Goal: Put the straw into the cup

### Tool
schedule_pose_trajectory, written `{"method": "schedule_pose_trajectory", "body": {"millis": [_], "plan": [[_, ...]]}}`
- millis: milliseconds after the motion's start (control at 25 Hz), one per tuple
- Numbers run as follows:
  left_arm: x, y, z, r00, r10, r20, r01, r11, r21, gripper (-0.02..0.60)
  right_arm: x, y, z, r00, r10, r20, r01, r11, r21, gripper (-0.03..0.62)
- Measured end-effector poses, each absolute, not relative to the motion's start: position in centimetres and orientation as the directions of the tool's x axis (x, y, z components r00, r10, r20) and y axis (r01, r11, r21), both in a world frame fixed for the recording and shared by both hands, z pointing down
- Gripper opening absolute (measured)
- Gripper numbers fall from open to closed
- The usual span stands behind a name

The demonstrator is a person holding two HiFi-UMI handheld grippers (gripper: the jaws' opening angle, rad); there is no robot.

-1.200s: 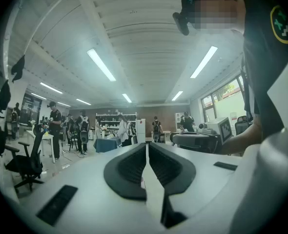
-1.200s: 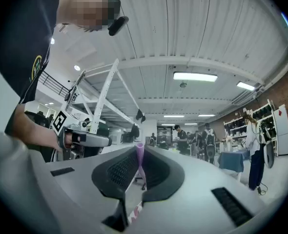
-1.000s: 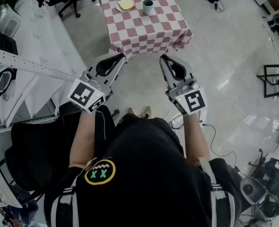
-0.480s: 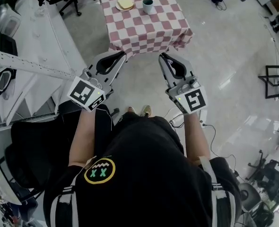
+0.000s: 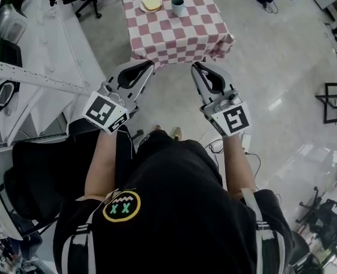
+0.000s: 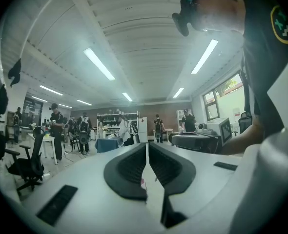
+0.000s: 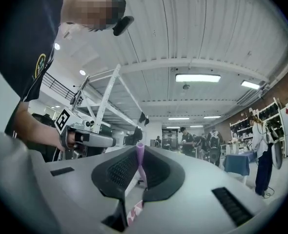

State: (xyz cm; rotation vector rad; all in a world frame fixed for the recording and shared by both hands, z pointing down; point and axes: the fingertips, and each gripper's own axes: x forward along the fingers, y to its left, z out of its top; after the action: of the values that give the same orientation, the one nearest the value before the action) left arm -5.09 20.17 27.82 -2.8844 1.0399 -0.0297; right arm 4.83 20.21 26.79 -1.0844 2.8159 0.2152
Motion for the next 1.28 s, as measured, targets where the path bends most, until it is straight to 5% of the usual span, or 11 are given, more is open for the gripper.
{"method": "schedule_pose_trajectory", "body": {"millis": [560,1280], "plan": [[-3.4,17.1,28.4,0.781,-0.624,-0.005,-0.622,-0.778,-0.091,0.034,5.9,17.3,27.5,-0.730,-0.661,-0.172,-0.679,0.730,0.076,0.046],[-5.5,0.1,30.9,0.800,-0.600,-0.014,-0.600,-0.798,-0.049,0.034,3.6,0.7,29.4,-0.716,-0.686,-0.131,-0.697,0.714,0.070,0.046]]}}
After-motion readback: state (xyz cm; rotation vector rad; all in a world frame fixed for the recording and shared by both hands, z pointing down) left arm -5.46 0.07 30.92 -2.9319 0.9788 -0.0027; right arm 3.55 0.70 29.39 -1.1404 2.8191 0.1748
